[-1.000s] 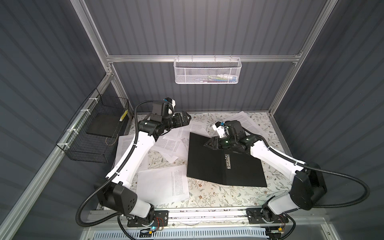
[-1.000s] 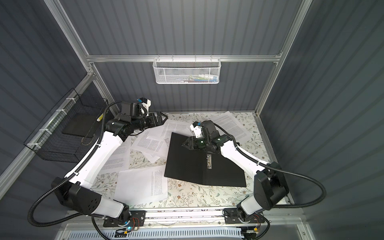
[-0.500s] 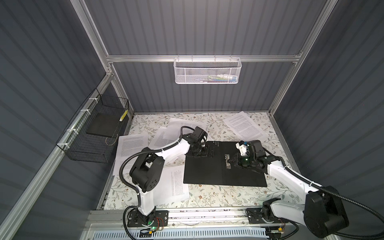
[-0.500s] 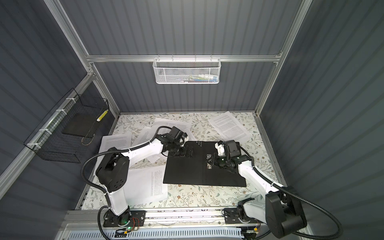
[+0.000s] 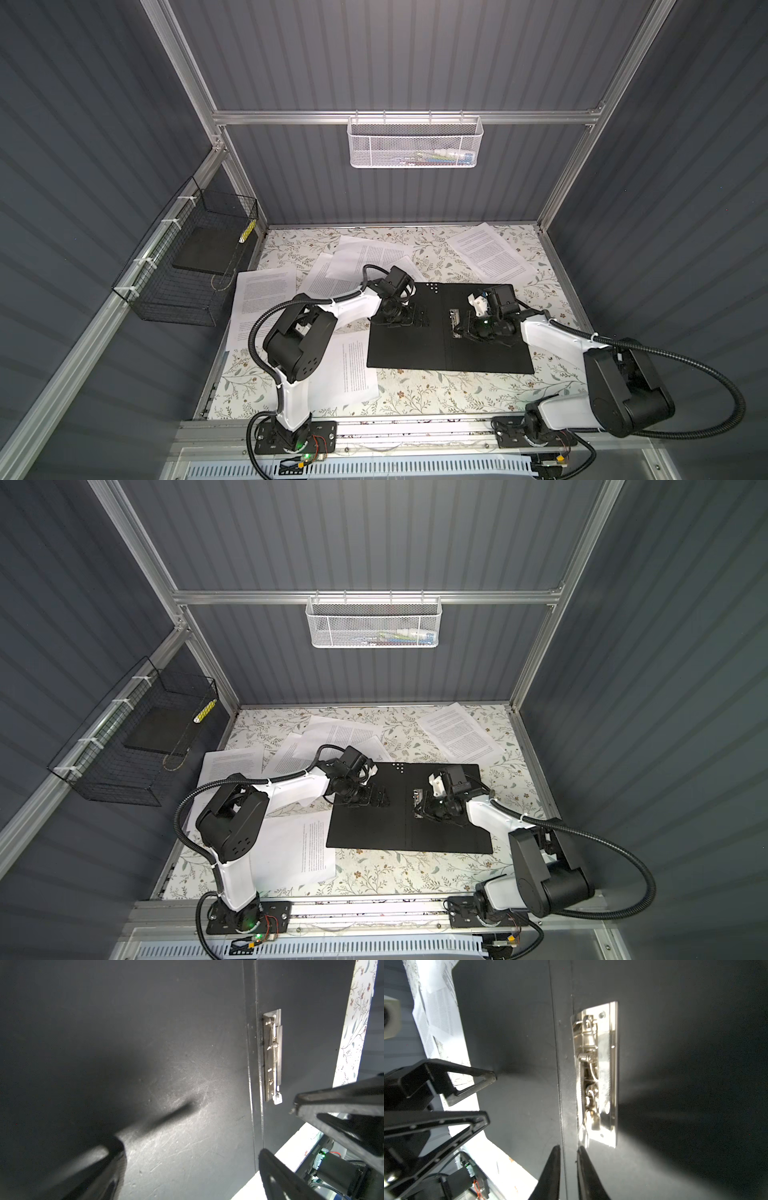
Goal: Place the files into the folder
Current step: 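Move both grippers to the metal clip inside the open black folder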
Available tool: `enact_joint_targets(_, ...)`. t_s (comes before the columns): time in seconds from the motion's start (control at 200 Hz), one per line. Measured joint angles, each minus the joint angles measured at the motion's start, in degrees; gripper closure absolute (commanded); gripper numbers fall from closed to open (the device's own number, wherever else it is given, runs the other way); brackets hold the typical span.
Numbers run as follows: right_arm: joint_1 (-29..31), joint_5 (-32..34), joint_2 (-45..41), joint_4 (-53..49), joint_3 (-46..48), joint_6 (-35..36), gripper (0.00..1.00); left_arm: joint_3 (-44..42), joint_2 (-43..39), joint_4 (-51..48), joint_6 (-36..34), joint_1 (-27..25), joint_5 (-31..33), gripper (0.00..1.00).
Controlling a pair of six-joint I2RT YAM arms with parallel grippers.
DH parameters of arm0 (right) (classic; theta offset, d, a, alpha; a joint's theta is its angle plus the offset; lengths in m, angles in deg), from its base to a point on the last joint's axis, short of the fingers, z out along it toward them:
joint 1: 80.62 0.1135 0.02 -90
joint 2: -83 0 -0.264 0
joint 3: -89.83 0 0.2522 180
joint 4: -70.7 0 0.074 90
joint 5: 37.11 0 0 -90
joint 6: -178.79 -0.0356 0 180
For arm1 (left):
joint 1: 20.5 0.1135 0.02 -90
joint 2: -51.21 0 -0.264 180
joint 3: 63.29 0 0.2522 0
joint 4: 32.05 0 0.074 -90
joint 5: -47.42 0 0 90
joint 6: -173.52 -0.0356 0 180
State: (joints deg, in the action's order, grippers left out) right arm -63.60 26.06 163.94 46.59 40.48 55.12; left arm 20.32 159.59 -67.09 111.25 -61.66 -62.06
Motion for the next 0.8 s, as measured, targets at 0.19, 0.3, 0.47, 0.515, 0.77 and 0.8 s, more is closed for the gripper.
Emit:
enact_joint_targets(0.19, -0.11, 0.31, 2.62, 2.32, 0.17, -0.04, 0.83, -1.57, -1.01, 1.49, 0.17, 0.00, 0.85, 0.00)
enact_joint_targets(0.3, -0.26, 0.39, 3.56, 3.43, 0.26, -0.22, 0.85, -1.92, -1.22, 1.90, 0.42, 0.00, 1.05, 0.00)
enact_joint_targets(0.47, -0.33, 0.22, 4.68, 4.74, 0.66, -0.44, 0.87, -2.03, -1.25, 2.08, 0.59, 0.00, 1.07, 0.00)
enact_joint_targets(0.515, -0.33, 0.09, 4.74, 5.09, 0.83, -0.46, 0.87, -2.05, -1.25, 2.08, 0.61, 0.00, 1.07, 0.00)
enact_joint_targets(0.77, -0.55, -1.07, 4.35, 7.58, 2.51, -1.14, 0.85, -2.05, -1.25, 2.21, 1.31, 0.00, 1.33, 0.00)
enact_joint_targets(0.8, -0.55, -1.22, 4.22, 7.72, 2.71, -1.18, 0.85, -2.03, -1.25, 2.25, 1.42, 0.00, 1.36, 0.00)
